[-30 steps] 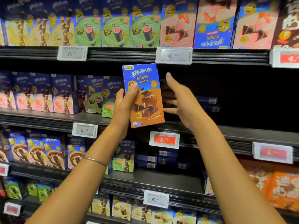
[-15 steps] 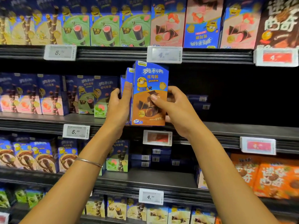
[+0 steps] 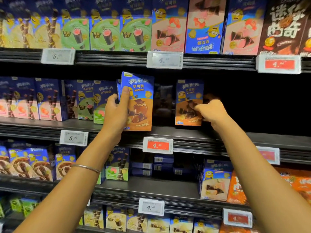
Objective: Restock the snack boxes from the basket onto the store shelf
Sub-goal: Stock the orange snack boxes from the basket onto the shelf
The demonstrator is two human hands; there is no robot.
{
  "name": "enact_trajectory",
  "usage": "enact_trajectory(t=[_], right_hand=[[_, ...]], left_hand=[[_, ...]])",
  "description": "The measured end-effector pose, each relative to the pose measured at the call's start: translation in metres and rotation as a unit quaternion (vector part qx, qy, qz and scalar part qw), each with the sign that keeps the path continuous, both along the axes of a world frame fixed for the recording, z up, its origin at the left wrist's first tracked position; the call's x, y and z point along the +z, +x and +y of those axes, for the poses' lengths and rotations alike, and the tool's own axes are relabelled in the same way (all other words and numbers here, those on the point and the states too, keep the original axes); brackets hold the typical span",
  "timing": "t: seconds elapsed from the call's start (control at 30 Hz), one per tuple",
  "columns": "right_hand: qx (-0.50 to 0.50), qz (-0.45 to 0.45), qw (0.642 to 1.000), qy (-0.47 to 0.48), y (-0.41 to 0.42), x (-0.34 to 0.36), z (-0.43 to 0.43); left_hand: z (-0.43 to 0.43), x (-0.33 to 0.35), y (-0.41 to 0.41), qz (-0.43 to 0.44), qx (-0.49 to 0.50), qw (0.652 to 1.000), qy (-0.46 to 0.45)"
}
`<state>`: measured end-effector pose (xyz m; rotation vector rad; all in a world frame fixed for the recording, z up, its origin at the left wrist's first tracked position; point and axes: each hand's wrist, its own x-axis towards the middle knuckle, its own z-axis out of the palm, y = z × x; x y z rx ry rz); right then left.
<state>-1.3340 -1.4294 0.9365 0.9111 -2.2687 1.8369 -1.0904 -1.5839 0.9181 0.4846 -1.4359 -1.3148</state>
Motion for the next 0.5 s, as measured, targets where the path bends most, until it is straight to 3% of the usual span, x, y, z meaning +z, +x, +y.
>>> enact_trajectory(t=[0.2,0.5], right_hand=[[-0.072,0.079,0.977,0.183,-0.055,0.005,-0.041],[-0.081,0.105,0.971,0.2,-0.071,0.001,-0.074]], left_hand=[[0.004,0.0,-0.009,-0.004,-0.014,1.0,0.008],[0.017,0.0,-0.028,-0.03,-0.022,0.999,-0.001]])
